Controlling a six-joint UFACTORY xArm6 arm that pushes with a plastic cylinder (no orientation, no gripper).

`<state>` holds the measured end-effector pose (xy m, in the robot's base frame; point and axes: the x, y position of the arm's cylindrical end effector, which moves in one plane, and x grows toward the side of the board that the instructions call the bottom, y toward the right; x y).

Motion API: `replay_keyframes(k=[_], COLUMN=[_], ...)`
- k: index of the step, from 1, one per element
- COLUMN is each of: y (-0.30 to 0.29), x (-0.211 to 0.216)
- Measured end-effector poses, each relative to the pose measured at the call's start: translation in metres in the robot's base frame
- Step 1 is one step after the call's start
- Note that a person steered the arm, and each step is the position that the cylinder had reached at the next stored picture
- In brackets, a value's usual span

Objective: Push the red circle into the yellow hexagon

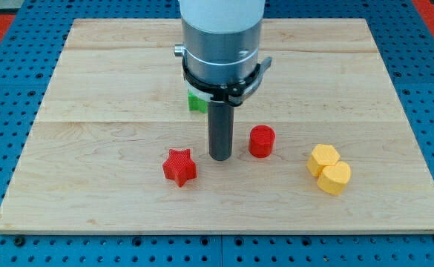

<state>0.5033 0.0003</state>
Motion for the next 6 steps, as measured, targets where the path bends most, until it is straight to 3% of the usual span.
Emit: replay_keyframes(k=[2,6], y=[0.042,0.115], x=[-0.025,-0.025])
